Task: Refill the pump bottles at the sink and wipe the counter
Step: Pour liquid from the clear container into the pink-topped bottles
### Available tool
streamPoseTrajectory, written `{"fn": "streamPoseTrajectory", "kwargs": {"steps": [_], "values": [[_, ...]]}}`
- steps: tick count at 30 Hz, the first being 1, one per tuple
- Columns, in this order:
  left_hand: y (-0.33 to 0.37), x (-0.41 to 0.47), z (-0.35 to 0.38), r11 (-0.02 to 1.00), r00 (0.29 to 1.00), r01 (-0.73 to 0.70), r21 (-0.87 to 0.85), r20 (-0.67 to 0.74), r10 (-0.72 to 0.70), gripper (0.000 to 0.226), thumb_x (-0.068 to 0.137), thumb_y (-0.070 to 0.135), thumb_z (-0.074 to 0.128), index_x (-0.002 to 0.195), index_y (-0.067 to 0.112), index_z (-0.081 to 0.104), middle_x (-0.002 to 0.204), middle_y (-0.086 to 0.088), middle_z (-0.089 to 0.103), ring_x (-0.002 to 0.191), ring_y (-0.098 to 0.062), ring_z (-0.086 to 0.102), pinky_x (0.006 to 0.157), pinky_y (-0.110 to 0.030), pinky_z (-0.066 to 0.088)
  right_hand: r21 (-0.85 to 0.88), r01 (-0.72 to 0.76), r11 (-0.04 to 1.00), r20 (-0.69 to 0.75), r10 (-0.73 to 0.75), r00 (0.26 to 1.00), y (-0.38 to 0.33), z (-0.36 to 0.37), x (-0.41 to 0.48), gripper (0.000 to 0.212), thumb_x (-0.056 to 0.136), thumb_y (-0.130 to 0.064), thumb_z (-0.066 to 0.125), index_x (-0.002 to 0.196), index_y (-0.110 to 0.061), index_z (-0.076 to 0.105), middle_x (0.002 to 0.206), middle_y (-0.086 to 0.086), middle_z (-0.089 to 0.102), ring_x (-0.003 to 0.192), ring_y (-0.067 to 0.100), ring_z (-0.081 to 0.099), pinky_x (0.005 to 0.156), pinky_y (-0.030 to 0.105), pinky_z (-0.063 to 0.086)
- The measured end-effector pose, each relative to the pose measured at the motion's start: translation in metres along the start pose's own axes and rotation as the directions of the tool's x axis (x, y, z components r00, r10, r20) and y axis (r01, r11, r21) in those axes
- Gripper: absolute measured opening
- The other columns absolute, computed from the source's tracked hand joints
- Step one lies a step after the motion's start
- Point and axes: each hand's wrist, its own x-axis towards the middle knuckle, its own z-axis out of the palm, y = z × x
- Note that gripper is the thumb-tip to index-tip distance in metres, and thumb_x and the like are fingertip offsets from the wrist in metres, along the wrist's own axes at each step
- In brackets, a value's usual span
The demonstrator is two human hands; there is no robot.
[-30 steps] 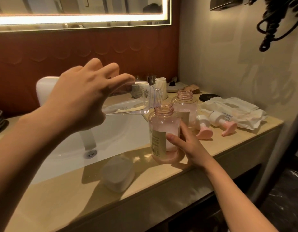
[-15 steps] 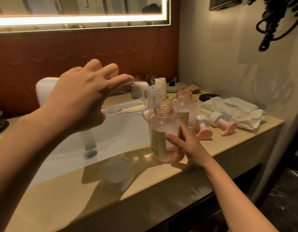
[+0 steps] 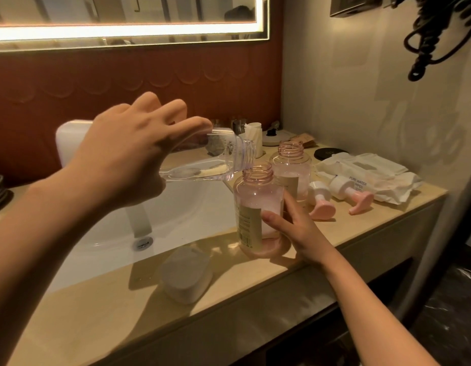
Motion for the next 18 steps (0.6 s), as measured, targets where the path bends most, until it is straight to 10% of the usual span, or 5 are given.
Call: {"fn": "streamPoseTrajectory", "kwargs": {"steps": [18], "values": [[-0.0013,0.0006,0.0011,1.0,1.0,-0.006,0.004,-0.008,0.006,0.094,0.044,0.008,0.083,0.131,0.021,0.049,0.096,-0.009,0.053,0.076,-0.03,0.046,0.05,-0.029,0.036,-0.004,0.002,1.0,0.005,-0.002,1.0,0.0006,-0.0002,0.0,0.079,0.064,-0.077,0.06,0.127,-0.033,0.043,0.121,-0.02,0.057,0.117,0.002,0.052,0.096,0.023,0.045]]}}
